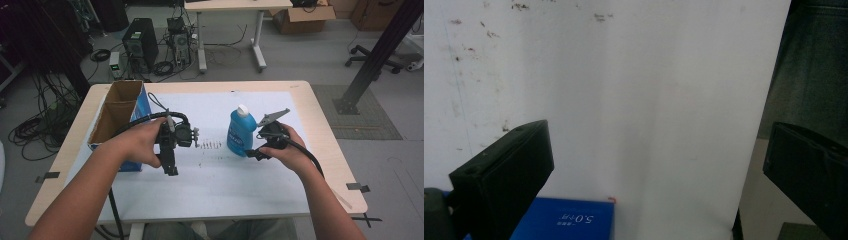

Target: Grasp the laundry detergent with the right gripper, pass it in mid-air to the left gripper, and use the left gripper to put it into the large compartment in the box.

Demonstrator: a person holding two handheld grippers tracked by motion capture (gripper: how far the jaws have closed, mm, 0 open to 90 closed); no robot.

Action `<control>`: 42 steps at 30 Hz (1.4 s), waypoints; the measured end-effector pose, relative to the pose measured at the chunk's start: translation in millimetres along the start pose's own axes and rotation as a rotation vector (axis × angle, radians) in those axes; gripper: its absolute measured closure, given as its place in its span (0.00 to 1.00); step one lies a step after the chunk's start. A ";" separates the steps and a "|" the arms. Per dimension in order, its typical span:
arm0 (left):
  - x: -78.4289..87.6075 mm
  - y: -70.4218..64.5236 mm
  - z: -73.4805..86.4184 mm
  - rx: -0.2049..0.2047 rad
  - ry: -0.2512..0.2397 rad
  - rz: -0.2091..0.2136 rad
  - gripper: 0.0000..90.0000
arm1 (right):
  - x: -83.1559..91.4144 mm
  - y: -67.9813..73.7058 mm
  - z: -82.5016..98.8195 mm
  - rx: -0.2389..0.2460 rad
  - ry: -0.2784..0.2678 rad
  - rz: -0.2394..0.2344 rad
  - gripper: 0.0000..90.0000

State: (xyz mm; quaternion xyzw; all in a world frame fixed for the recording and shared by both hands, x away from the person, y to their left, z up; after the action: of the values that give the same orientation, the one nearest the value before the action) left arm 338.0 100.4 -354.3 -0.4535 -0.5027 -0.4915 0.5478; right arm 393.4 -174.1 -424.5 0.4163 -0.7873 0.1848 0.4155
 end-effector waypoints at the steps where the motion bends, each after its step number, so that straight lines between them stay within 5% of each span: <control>1: 0.0 0.1 -0.1 0.000 0.000 0.000 0.00 | -0.8 0.6 -0.3 0.000 -0.010 0.002 0.03; 28: -2.2 2.1 -5.1 -0.006 -0.023 -0.027 0.00 | -22.4 3.7 -10.3 -0.051 -0.210 0.039 0.02; 42: -2.4 1.0 -7.8 -0.012 -0.022 -0.024 0.00 | -34.5 3.9 -11.4 -0.073 -0.254 0.056 0.02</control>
State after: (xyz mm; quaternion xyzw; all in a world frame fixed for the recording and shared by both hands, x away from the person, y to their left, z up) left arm 339.7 93.0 -357.3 -0.4562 -0.5111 -0.4960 0.5335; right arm 406.6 -147.3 -445.5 0.3990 -0.8511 0.1133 0.3220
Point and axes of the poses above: each handheld gripper's, and its own axes: x roughly backward along the jaws, z roughly out of its underside, y roughly to its left, the point moved 4 cm from there along -x, roughly forward along the jaws, and after that the axes turned 5 degrees about y, right-handed, at the moved point
